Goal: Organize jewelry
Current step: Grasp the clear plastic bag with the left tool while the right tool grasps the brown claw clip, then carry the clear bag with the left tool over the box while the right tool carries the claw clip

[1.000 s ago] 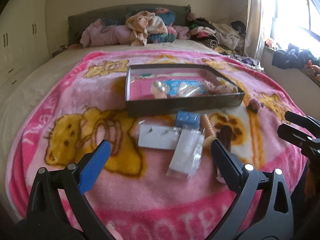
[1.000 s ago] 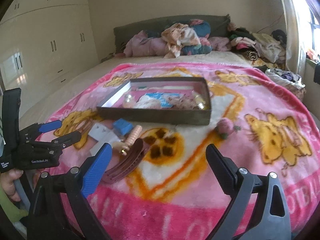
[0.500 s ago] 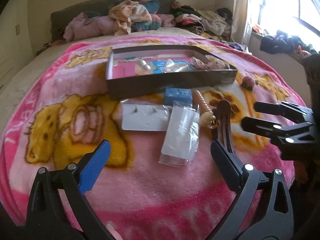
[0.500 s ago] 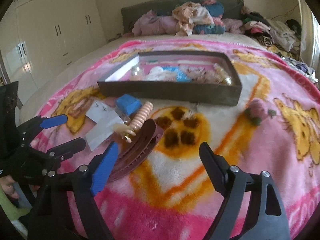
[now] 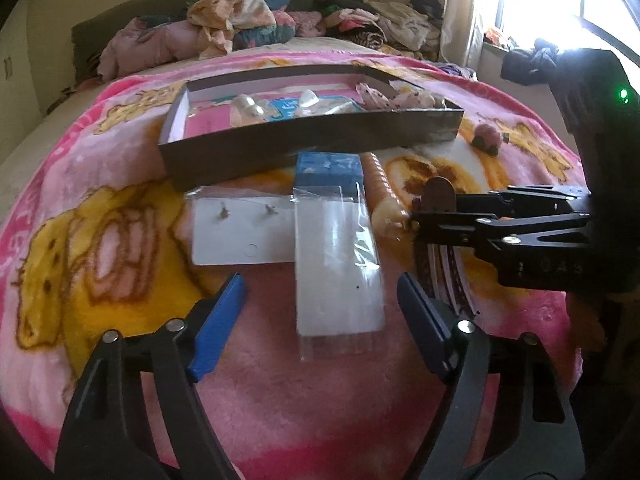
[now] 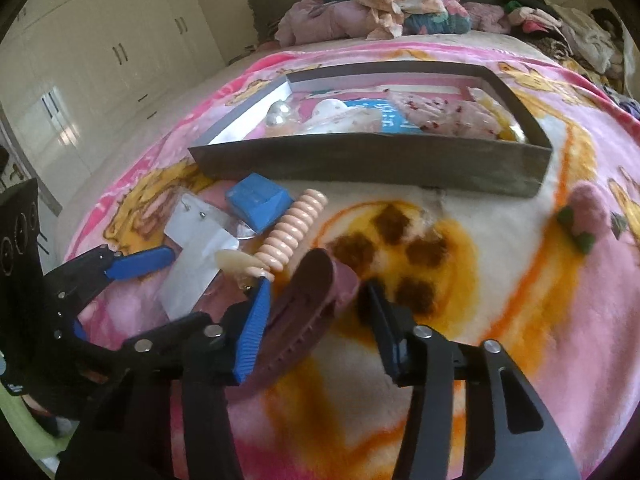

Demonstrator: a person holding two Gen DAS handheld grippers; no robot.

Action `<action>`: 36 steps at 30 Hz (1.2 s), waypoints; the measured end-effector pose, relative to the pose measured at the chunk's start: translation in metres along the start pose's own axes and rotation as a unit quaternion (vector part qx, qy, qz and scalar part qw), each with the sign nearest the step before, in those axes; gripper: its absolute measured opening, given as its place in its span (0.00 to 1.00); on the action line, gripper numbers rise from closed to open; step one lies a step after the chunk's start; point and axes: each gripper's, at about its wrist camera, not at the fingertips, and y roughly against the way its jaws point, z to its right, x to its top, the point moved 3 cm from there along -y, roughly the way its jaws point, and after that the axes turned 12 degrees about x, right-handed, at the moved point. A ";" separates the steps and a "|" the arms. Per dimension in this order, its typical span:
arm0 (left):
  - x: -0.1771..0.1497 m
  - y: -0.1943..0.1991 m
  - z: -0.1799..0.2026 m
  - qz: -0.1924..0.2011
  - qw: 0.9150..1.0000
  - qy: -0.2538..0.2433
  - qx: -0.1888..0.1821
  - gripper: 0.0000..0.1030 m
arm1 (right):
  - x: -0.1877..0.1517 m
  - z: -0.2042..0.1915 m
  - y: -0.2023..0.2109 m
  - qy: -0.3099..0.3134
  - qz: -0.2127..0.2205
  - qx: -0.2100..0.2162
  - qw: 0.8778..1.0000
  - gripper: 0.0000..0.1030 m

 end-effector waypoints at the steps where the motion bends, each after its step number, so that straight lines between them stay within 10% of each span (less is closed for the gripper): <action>1: 0.000 -0.002 0.001 0.001 1.000 -0.002 0.003 0.63 | 0.000 0.000 0.001 0.000 0.003 0.000 1.000 0.37; 10: 0.003 -0.005 0.009 0.003 1.000 -0.012 -0.003 0.31 | -0.008 0.015 0.044 -0.014 0.043 -0.018 0.999 0.30; 36: 0.018 0.041 0.047 0.024 0.999 -0.014 -0.023 0.30 | -0.027 0.047 0.117 -0.027 0.091 -0.096 0.991 0.28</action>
